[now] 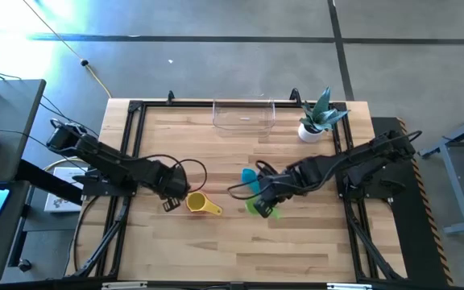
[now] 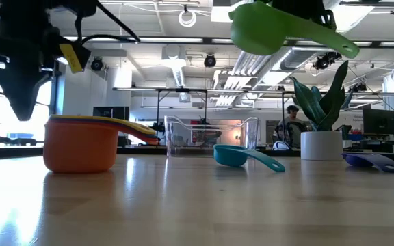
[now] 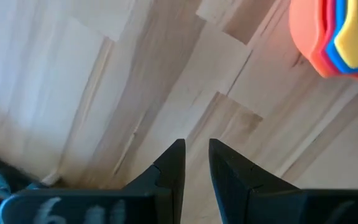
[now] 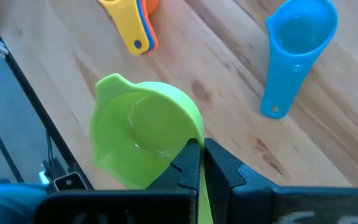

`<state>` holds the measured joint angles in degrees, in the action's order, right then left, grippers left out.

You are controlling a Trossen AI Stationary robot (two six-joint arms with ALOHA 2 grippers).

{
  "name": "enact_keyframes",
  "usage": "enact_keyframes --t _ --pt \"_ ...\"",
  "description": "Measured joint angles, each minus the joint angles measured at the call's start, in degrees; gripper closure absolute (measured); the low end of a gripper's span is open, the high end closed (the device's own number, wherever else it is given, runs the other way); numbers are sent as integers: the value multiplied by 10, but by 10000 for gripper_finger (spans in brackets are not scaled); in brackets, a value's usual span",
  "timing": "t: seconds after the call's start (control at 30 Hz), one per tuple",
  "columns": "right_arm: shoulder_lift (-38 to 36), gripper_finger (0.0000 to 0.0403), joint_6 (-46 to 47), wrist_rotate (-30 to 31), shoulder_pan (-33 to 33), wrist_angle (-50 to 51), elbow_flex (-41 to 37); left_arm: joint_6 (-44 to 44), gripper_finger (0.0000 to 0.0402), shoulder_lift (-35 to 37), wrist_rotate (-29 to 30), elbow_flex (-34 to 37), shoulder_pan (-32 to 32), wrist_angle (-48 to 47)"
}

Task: Nest measuring cups in basket
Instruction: Stack the green measuring cup on top of the yellow measuring cup

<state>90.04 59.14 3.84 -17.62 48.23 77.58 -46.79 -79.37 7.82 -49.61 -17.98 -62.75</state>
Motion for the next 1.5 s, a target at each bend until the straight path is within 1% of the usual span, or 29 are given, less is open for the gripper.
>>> enact_keyframes --t 0.13,0.37,0.67,0.93,1.1,1.27,1.5 --pt "0 403 11 3 8 0 0 -3 339 0 -25 21 12 34" --pt "0 403 24 5 12 0 0 -39 339 0 -61 48 27 83" --pt "0 403 30 7 12 0 0 -46 339 0 -63 58 47 165" --pt "0 403 25 7 12 0 0 -55 339 -2 -74 58 58 203" --pt "0 403 23 7 12 1 0 -67 339 -29 -95 58 57 212" --pt "0 403 19 7 12 4 0 -70 339 -58 -95 58 51 251" --pt "0 403 18 7 12 8 0 -89 339 -60 -101 56 51 308"
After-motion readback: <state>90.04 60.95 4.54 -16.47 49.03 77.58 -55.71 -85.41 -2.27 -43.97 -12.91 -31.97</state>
